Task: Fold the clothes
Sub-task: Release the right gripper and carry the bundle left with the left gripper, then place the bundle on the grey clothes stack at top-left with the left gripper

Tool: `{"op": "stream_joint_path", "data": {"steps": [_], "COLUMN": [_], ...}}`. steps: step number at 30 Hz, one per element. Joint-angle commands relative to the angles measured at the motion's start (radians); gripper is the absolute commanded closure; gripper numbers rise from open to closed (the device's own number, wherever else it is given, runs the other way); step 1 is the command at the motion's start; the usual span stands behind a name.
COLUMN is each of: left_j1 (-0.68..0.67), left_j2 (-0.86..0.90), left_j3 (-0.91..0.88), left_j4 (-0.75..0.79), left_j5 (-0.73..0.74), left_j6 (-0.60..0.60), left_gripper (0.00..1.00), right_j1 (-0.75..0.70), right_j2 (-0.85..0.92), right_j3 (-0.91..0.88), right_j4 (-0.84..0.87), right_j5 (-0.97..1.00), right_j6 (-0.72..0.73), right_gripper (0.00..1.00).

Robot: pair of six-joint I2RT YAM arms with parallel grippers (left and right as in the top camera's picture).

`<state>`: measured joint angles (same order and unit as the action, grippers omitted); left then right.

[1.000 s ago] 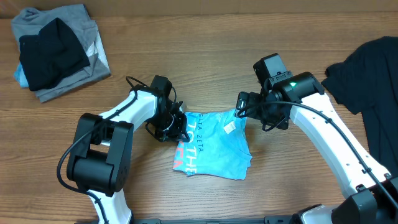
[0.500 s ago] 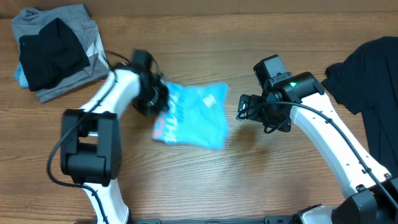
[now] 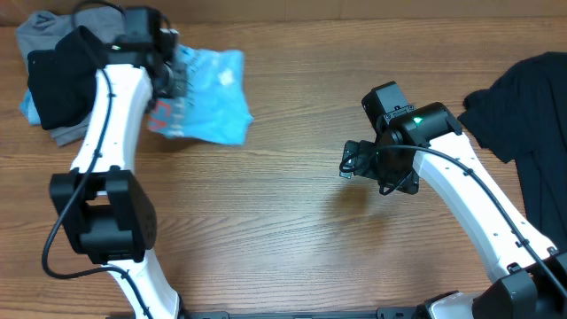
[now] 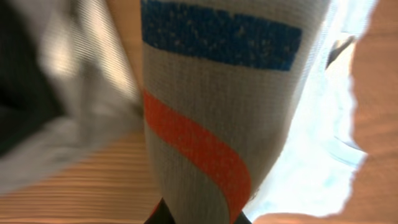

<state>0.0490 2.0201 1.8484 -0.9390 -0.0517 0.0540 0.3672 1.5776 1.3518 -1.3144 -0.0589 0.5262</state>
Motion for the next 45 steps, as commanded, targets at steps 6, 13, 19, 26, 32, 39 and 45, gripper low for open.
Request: {"op": "stream_joint_path", "data": {"steps": [6, 13, 19, 26, 32, 39, 45], "left_j1": [0.106, 0.158, 0.254, 0.380, 0.440, 0.444, 0.448], "left_j2": [0.005, 0.005, 0.005, 0.012, 0.031, 0.092, 0.110], "left_j3": [0.165, 0.210, 0.210, 0.209, 0.195, 0.195, 0.196], "left_j4": [0.069, 0.135, 0.167, 0.204, 0.210, 0.220, 0.222], "left_j5": [-0.062, -0.064, -0.063, -0.017, 0.026, 0.026, 0.018], "left_j6": [0.067, 0.064, -0.010, -0.056, -0.134, -0.141, -0.148], "left_gripper": [0.96, 0.96, 0.96, 0.96, 0.90, 0.00, 0.00], "right_j1": [-0.004, -0.004, -0.004, -0.004, -0.004, -0.004, -0.004], "right_j2": [-0.005, -0.005, -0.005, -0.005, -0.005, -0.005, -0.005], "right_j3": [0.009, 0.009, 0.009, 0.009, 0.009, 0.009, 0.009], "right_j4": [-0.029, -0.062, -0.077, -0.099, -0.098, -0.114, -0.122], "right_j5": [0.014, 0.013, 0.013, 0.014, 0.013, 0.013, 0.013], "right_j6": [-0.003, 0.001, 0.005, 0.005, 0.027, 0.027, 0.027], "right_gripper": [0.00, 0.00, 0.00, 0.00, 0.00, 0.00, 0.00]}}
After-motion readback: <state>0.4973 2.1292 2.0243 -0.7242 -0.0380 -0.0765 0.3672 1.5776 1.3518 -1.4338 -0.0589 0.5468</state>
